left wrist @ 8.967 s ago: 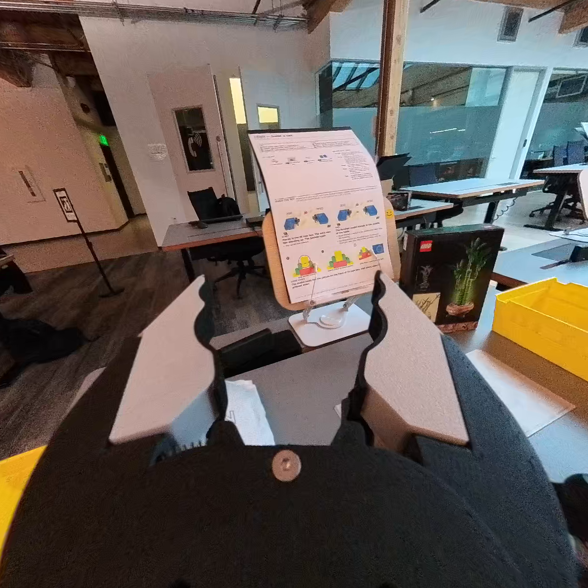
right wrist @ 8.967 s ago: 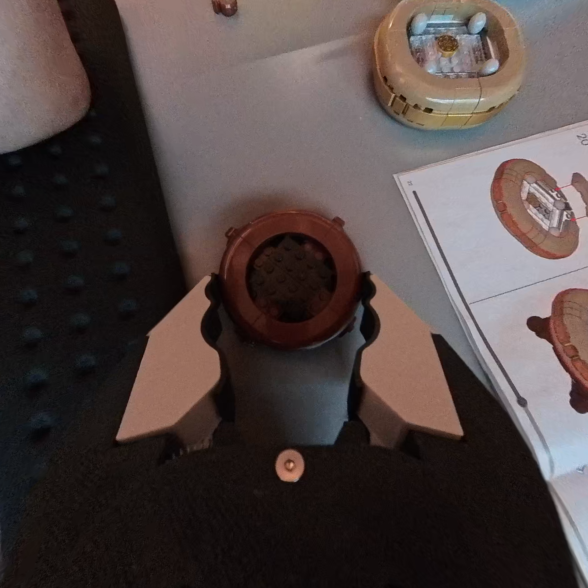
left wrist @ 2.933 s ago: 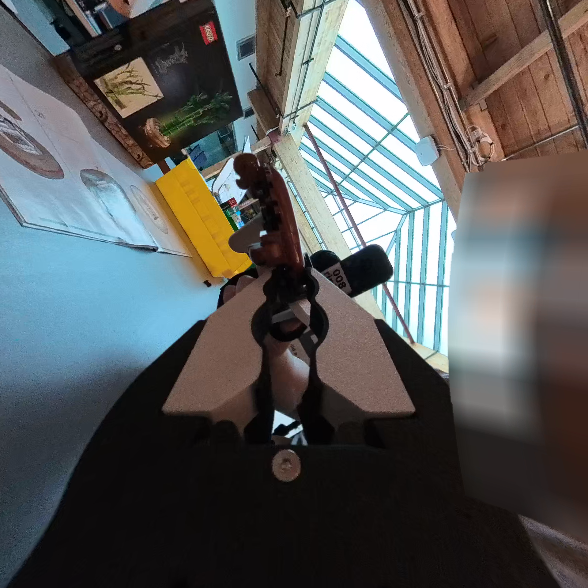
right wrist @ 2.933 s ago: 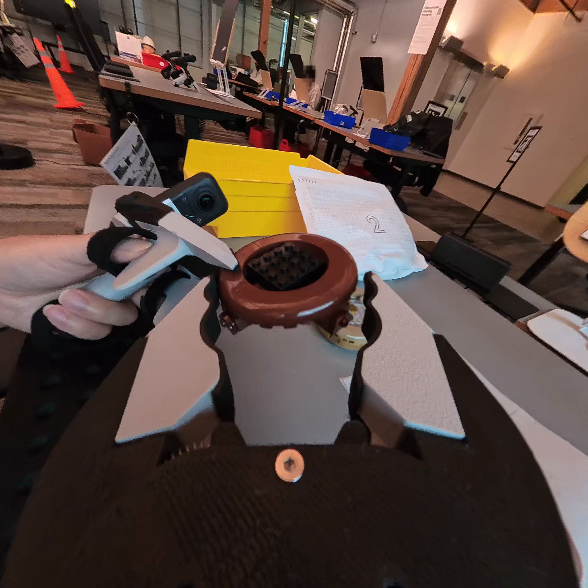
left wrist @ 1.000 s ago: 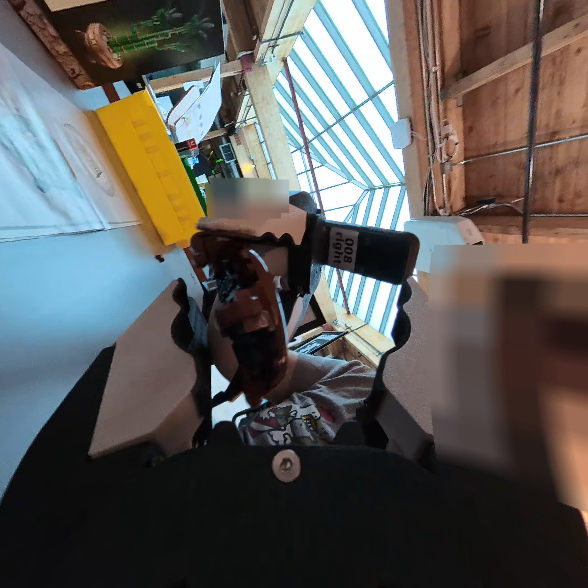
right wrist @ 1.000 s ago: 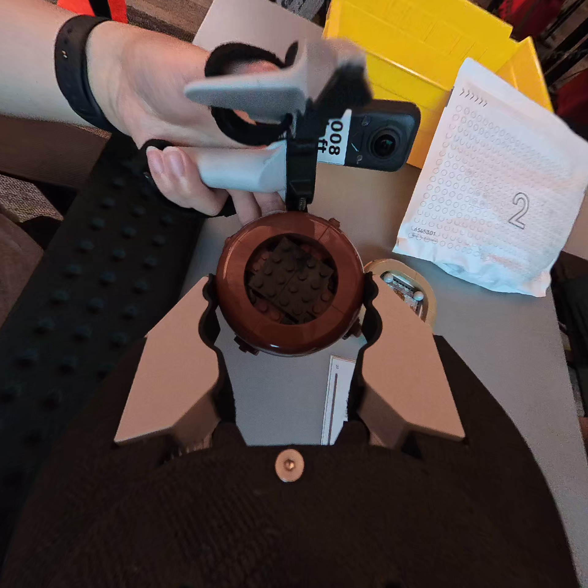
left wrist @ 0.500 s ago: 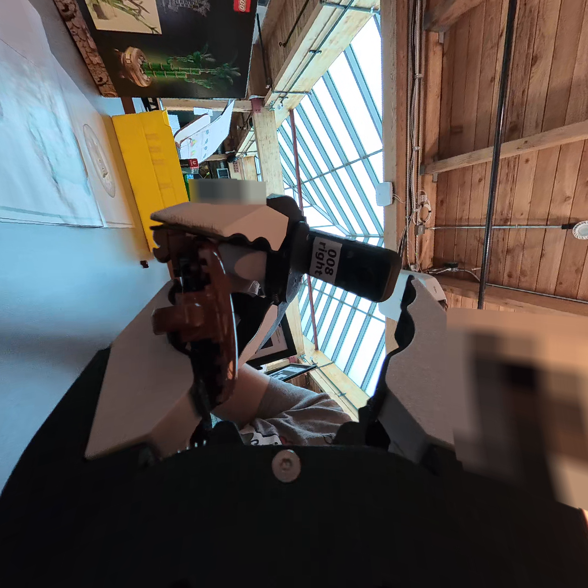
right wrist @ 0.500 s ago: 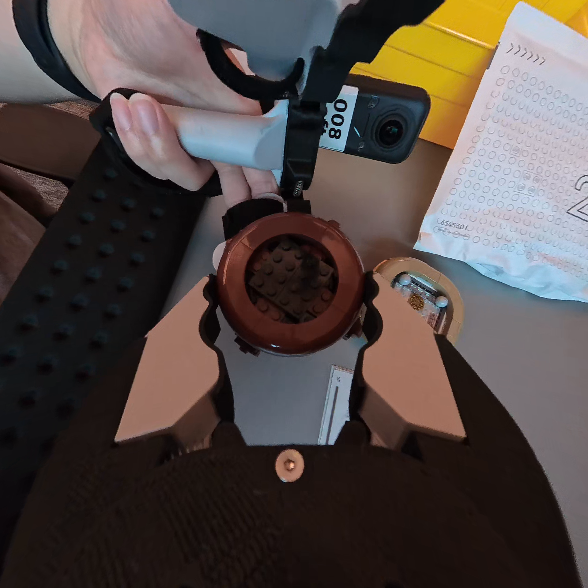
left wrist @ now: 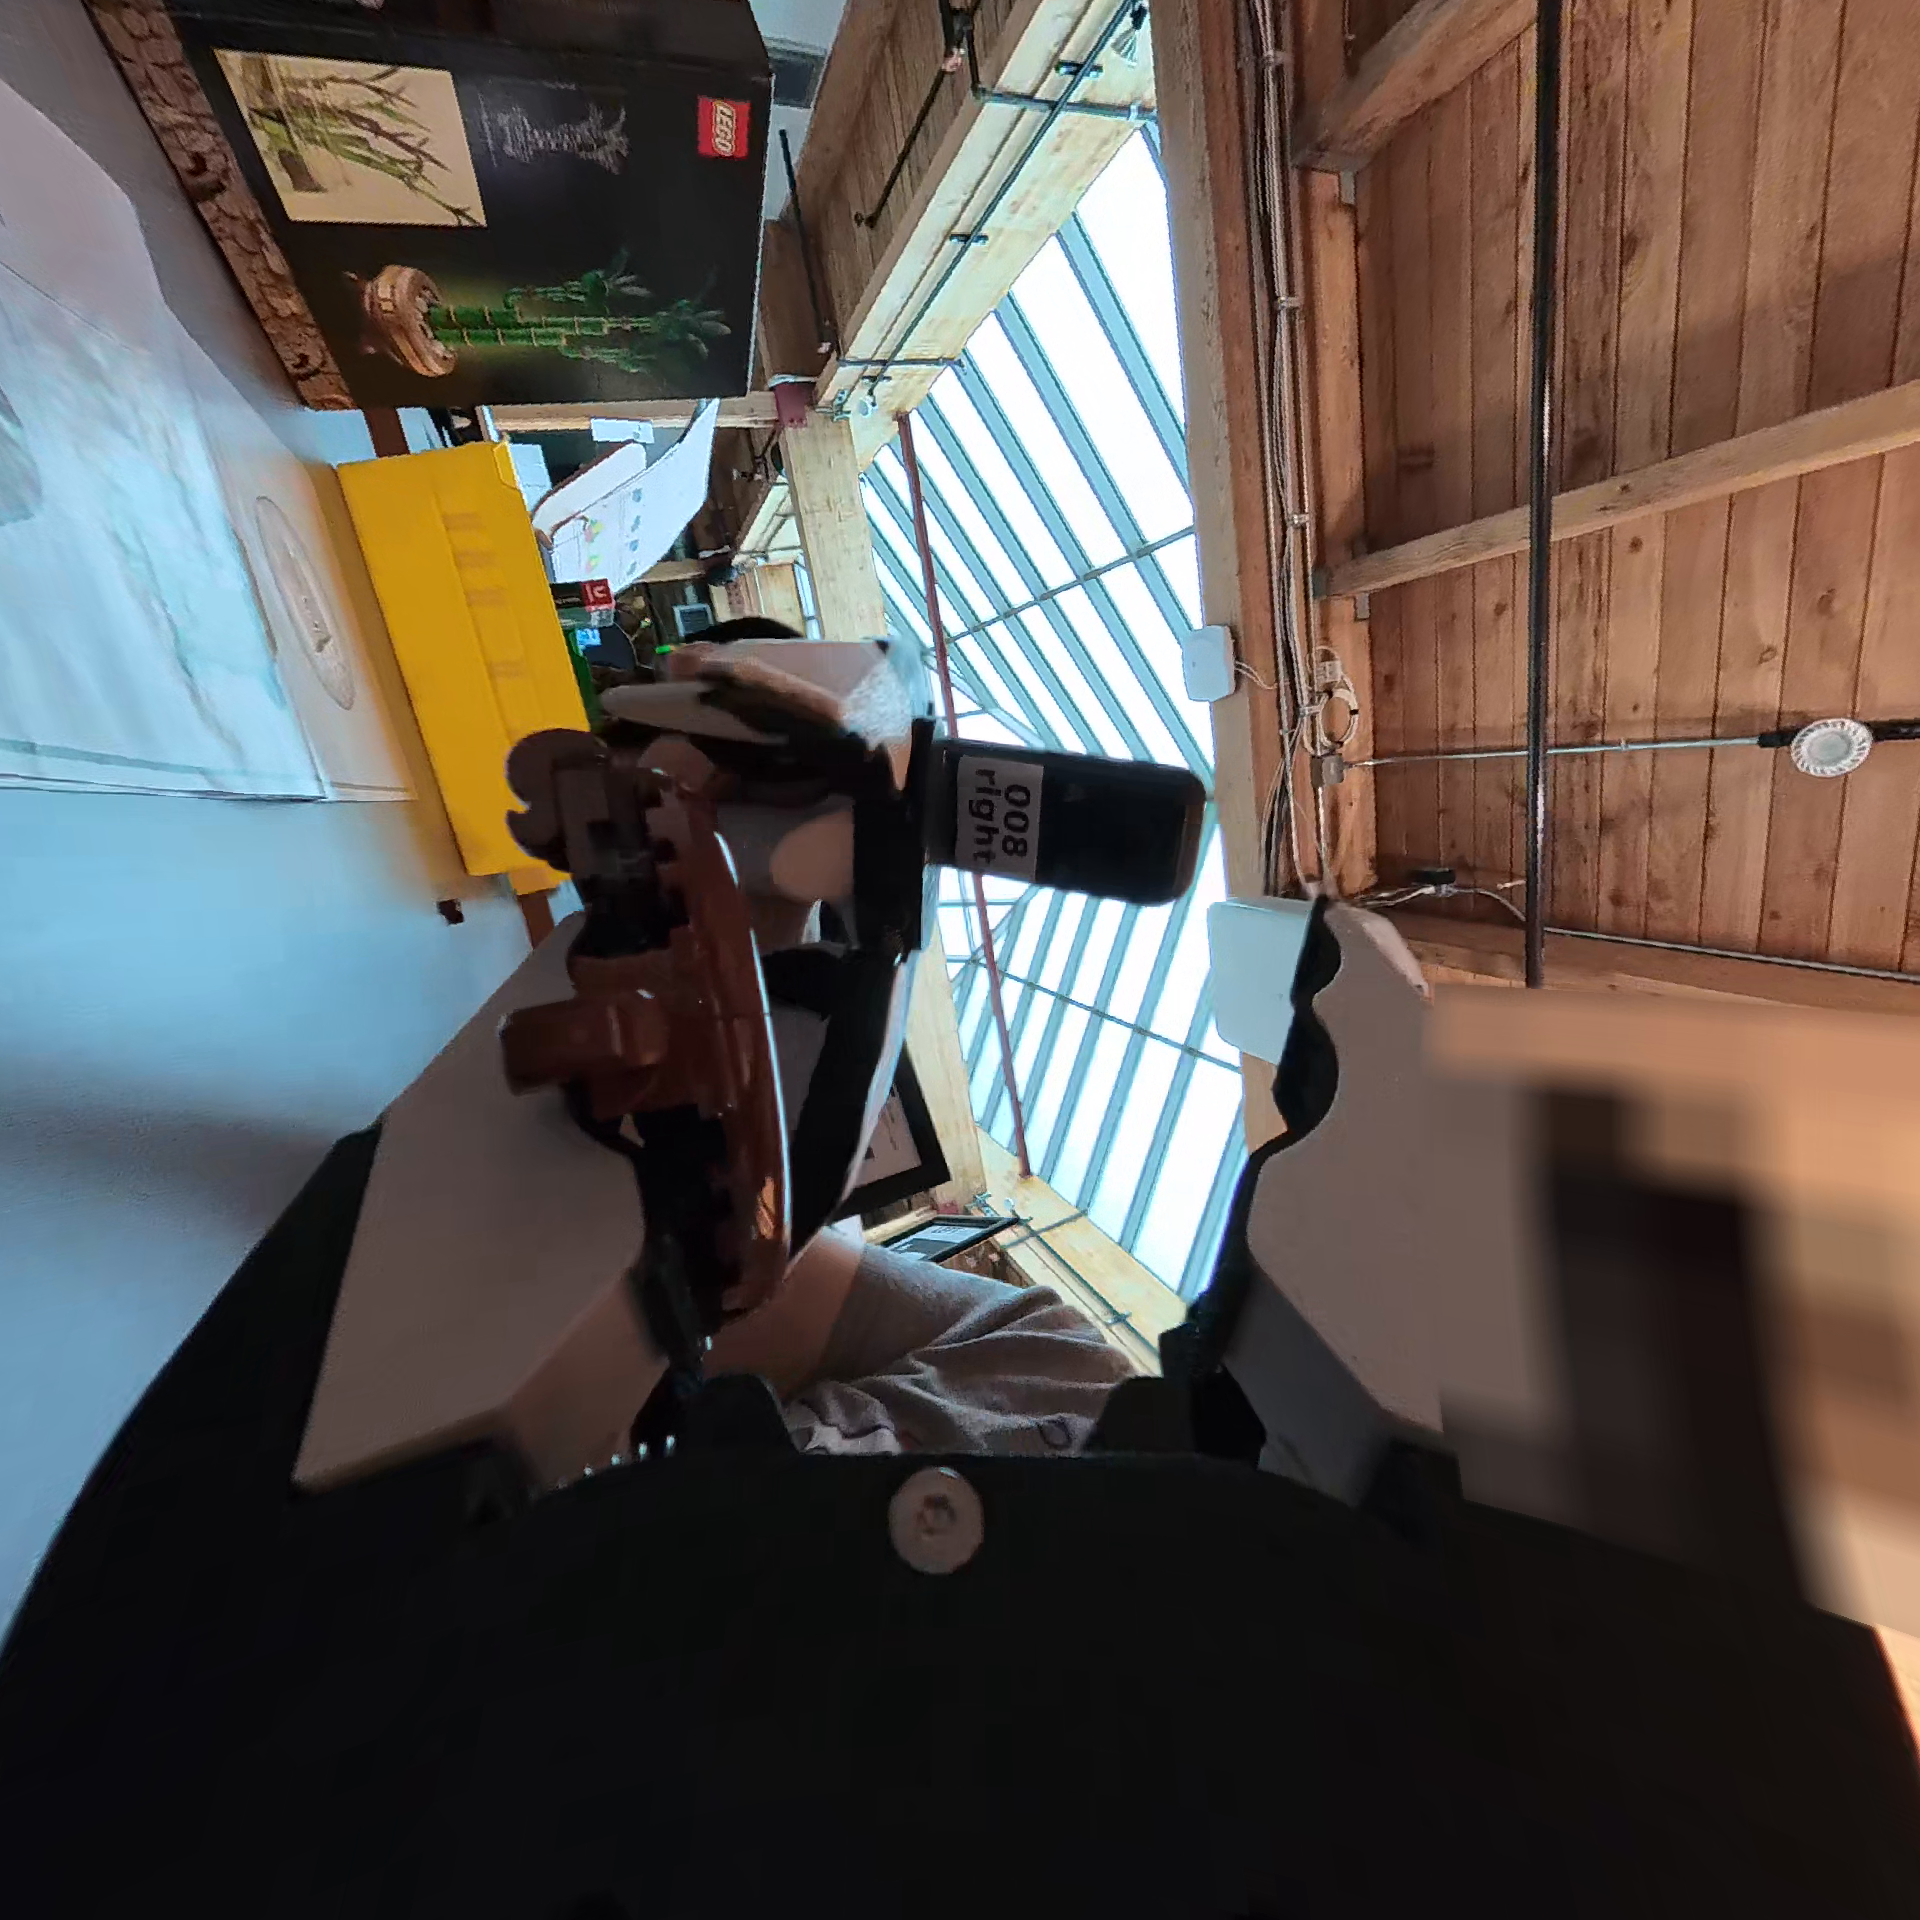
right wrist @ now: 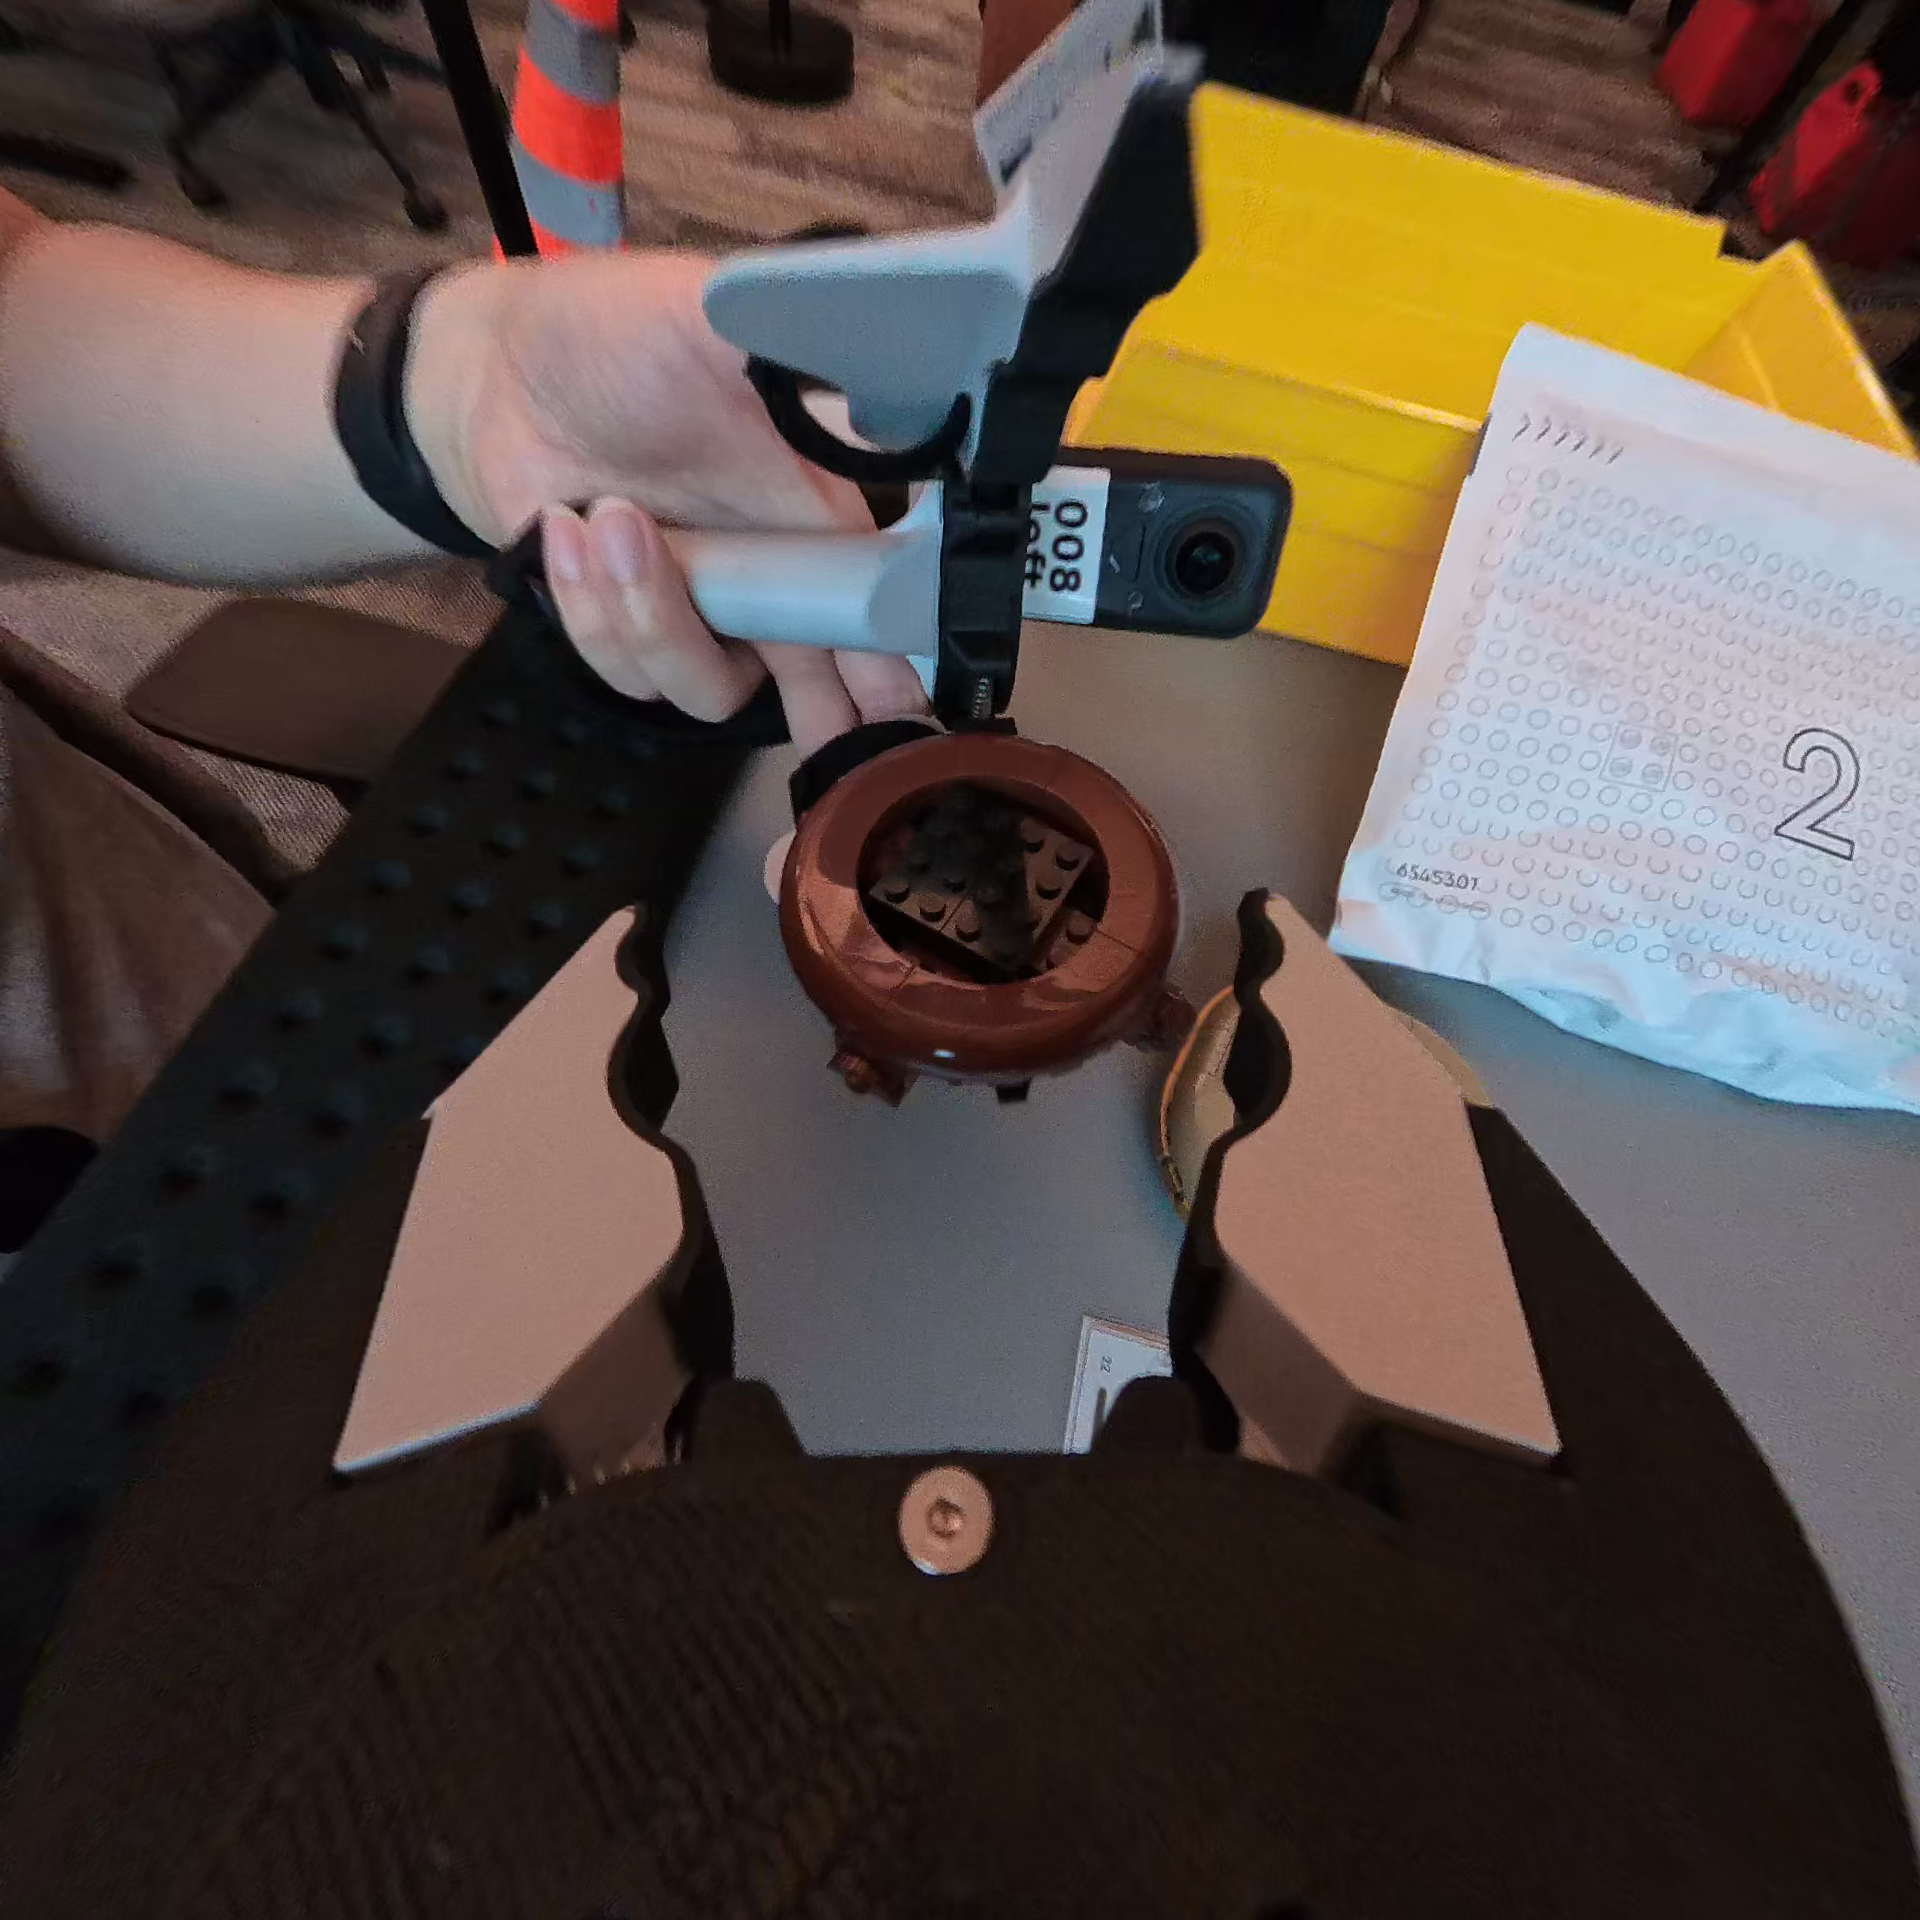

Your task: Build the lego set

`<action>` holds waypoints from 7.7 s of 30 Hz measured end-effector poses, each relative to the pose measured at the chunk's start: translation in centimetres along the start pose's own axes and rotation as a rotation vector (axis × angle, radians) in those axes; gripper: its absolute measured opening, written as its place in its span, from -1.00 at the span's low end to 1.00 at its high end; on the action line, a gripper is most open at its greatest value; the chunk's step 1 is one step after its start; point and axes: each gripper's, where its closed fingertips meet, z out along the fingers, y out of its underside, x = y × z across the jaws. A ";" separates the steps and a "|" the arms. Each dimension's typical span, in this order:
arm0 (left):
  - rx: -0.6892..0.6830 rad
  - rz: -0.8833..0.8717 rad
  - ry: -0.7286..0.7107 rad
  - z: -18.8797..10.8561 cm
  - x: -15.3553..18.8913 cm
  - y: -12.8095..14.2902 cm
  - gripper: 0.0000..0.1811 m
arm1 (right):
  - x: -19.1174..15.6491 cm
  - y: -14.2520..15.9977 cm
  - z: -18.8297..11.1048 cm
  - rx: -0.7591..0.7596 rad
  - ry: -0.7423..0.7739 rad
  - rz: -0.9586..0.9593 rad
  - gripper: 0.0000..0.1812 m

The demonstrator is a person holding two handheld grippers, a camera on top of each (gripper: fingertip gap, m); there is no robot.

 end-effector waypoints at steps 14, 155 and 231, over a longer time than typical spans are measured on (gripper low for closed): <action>0.064 0.104 -0.105 -3.6 0.0 -0.9 0.44 | 10.6 9.3 0.3 -0.210 0.287 0.355 0.25; 0.064 0.165 -0.033 11.0 12.8 -3.6 0.74 | 8.1 -10.4 -10.3 -0.487 0.308 0.414 0.21; -0.096 0.128 0.036 22.8 24.4 0.8 0.72 | 6.5 -20.6 -24.2 -0.603 0.248 0.636 0.21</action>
